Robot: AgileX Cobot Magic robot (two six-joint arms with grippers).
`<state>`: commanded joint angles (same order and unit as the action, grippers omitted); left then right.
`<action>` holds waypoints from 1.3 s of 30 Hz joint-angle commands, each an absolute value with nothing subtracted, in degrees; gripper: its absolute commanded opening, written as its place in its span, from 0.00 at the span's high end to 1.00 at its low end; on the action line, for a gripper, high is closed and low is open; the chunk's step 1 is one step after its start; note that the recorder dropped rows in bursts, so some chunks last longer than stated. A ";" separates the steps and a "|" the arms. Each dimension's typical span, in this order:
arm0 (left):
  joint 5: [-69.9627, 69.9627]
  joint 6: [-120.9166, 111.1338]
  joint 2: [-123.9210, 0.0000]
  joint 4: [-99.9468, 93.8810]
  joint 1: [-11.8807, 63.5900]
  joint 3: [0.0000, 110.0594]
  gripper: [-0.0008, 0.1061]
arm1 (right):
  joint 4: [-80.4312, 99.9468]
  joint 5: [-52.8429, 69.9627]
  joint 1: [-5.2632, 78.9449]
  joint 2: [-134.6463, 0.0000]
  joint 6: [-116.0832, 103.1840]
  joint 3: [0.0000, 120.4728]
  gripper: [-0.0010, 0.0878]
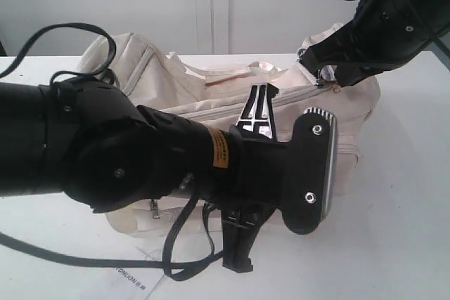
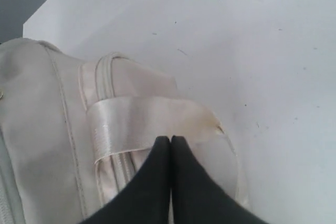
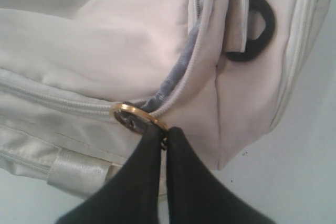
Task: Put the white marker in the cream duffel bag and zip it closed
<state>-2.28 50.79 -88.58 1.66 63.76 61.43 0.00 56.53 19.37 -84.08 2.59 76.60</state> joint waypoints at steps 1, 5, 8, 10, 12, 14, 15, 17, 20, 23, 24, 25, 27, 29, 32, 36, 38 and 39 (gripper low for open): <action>-2.74 49.96 -88.58 1.66 64.15 61.43 0.99 | 0.00 56.53 19.37 -84.08 2.59 76.60 0.99; -13.58 39.26 -88.58 -1.64 64.19 63.73 0.99 | 0.00 56.53 19.37 -84.08 2.59 76.60 0.99; -20.03 21.41 -88.58 -18.38 64.83 66.54 0.99 | 0.00 56.53 19.37 -84.08 2.59 76.60 0.99; -26.87 6.68 -88.58 -35.04 67.28 68.51 0.99 | 0.00 56.53 19.37 -84.08 2.59 76.60 0.99; -31.16 -2.48 -88.58 -46.35 69.99 69.04 0.99 | 0.00 56.40 19.37 -84.08 2.59 76.60 0.99; -32.87 -7.51 -88.58 -52.60 72.33 69.04 0.99 | 0.00 56.40 19.37 -84.08 2.59 76.60 0.99; -32.81 -8.88 -88.71 -54.27 73.46 69.04 0.99 | 0.00 56.40 19.37 -84.08 2.59 76.60 0.99; -32.06 -9.45 -89.00 -56.85 75.09 69.04 0.99 | 0.00 56.40 19.37 -84.08 2.59 76.60 0.99; -31.13 -12.88 -90.46 -62.16 76.12 69.04 0.99 | 0.00 56.40 19.37 -84.08 2.59 76.60 0.99; -29.93 -18.24 -93.24 -67.35 76.12 69.04 0.99 | 0.00 56.40 19.37 -84.08 2.59 76.60 0.99; -28.82 -18.24 -93.45 -67.50 76.12 69.04 0.99 | 0.00 56.40 19.37 -84.08 2.59 76.60 0.99; -25.79 -18.24 -94.11 -68.38 76.12 69.04 0.99 | 0.00 56.40 19.37 -84.08 2.59 76.60 0.99; -23.10 -18.24 -94.81 -71.03 76.12 69.04 0.94 | 0.00 56.40 19.37 -84.08 2.59 76.60 0.99; -23.61 -18.24 -95.59 -72.06 76.12 69.16 0.81 | 0.00 56.21 19.37 -84.08 2.59 76.60 0.99; -23.38 -18.24 -97.04 -74.26 76.12 69.16 0.57 | 0.00 55.91 19.37 -84.08 2.59 76.60 0.99; -23.38 -18.24 -99.39 -80.31 76.01 69.37 0.54 | 0.00 55.78 19.37 -84.08 2.59 76.60 0.99; -23.38 -18.24 -99.78 -81.13 76.01 69.40 0.54 | 0.00 55.67 19.37 -84.08 2.59 76.60 0.99; -23.38 -18.24 -99.75 -81.28 75.91 69.40 0.54 | 0.00 55.67 19.37 -84.08 2.70 76.60 0.99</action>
<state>-23.38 -18.24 -99.75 -81.28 75.91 69.40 0.00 55.67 19.37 -84.08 2.70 76.60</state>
